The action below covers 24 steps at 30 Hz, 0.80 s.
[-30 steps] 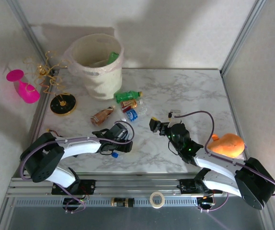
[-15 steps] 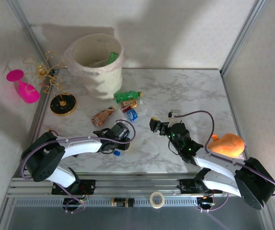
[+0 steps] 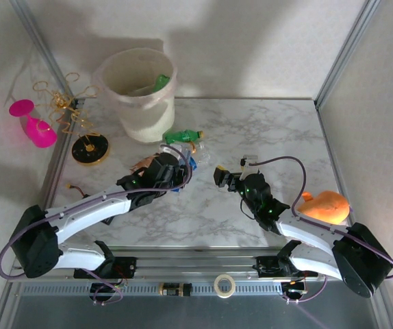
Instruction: Put the plastic bottles in the bin
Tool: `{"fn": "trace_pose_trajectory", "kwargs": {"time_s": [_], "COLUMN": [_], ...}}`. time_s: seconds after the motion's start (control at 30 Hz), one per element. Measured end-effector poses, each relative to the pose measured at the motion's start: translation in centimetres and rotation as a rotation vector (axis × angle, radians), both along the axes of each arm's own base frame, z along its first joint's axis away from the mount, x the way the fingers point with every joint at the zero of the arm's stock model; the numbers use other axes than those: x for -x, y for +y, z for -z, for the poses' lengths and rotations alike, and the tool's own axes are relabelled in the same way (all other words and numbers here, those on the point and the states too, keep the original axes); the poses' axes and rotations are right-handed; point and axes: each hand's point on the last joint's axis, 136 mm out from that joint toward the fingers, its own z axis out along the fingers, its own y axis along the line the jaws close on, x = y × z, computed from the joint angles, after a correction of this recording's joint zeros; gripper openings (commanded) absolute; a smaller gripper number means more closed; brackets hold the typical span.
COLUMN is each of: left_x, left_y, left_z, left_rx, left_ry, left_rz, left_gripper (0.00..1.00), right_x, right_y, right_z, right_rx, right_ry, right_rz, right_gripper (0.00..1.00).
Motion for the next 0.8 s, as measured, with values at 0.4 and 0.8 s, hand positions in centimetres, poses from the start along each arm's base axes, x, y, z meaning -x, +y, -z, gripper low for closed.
{"fn": "trace_pose_trajectory", "kwargs": {"time_s": [0.4,0.8], "left_x": [-9.6,-21.0], "left_y": [0.8,7.5], "left_z": [-16.2,-20.6], "left_rx": [0.217,0.237], "left_ry": [-0.349,-0.414], "left_rz": [-0.075,-0.241], "left_gripper": [0.0,0.0], "right_x": [0.6,1.7], "right_y": [-0.2,-1.7], "right_z": [-0.3,-0.1], "right_rx": [-0.026,-0.06], "right_ry": [-0.01,-0.019], "right_rz": [-0.013,0.004], "right_gripper": [0.99,0.99]}}
